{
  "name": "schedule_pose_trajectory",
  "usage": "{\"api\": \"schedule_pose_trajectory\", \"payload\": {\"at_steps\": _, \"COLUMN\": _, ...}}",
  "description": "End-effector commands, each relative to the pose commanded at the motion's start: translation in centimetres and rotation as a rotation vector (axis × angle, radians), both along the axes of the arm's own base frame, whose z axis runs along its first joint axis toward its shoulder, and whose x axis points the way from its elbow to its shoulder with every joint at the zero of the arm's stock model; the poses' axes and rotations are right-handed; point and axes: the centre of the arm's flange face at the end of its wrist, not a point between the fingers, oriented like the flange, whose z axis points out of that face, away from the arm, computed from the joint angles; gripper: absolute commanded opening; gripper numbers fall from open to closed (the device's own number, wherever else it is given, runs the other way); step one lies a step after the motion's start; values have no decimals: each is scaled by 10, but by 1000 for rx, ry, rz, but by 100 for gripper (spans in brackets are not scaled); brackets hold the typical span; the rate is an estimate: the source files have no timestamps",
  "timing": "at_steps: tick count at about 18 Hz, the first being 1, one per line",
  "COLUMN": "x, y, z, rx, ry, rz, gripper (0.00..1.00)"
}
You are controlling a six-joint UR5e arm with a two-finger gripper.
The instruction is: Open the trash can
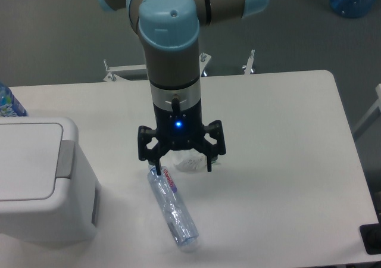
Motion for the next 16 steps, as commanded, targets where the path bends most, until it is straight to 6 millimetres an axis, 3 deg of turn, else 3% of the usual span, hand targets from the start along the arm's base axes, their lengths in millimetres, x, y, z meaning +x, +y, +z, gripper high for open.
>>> {"api": "schedule_pose_trajectory", "payload": {"at_steps": 4, "x": 5, "y": 1, "z": -11, "rx": -11, "ry": -13, "rz": -7, "gripper": 100}}
{"api": "schedule_pose_trajectory", "payload": {"at_steps": 6, "x": 23, "y": 14, "z": -5, "rx": 21, "ry": -33, "rz": -9, "gripper": 100}}
{"api": "schedule_pose_trajectory", "payload": {"at_steps": 10, "x": 36, "y": 17, "z": 12, "rx": 97, "ry": -98, "rz": 25, "gripper": 100}}
{"api": "schedule_pose_trajectory", "payload": {"at_steps": 16, "x": 69, "y": 29, "z": -6, "rx": 123, "ry": -205, "rz": -27, "gripper": 100}}
